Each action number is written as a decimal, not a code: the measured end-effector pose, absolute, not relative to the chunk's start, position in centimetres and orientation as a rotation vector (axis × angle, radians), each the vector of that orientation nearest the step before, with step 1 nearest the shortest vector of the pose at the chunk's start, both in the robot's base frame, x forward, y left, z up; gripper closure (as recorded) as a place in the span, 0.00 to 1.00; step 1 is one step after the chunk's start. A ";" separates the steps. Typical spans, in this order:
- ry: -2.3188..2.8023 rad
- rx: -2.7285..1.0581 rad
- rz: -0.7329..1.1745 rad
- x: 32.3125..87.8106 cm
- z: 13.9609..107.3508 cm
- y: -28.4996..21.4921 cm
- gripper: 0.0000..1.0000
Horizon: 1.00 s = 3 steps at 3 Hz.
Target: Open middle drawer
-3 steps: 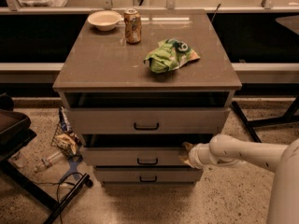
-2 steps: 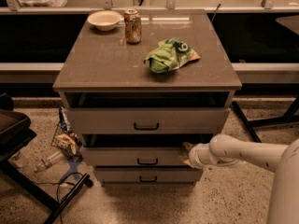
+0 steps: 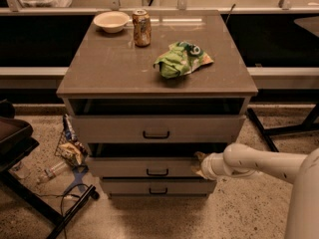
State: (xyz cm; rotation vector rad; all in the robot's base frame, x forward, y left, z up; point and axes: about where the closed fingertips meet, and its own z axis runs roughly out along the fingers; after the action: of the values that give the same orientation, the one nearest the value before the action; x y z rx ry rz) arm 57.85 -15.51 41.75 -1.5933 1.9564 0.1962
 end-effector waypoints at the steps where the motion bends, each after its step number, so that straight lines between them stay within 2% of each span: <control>1: 1.956 -1.593 0.196 57.8 41.8 -15.5 0.85; 2: 1.956 -1.593 0.197 57.8 41.8 -15.5 0.61; 3: 1.956 -1.594 0.197 57.8 41.8 -15.5 0.30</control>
Offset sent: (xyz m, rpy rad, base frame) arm 0.0000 0.0001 0.0002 0.0000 0.0001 0.0001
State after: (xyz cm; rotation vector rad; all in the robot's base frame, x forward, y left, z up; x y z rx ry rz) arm 57.84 -15.48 41.81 -1.5936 1.9563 0.1968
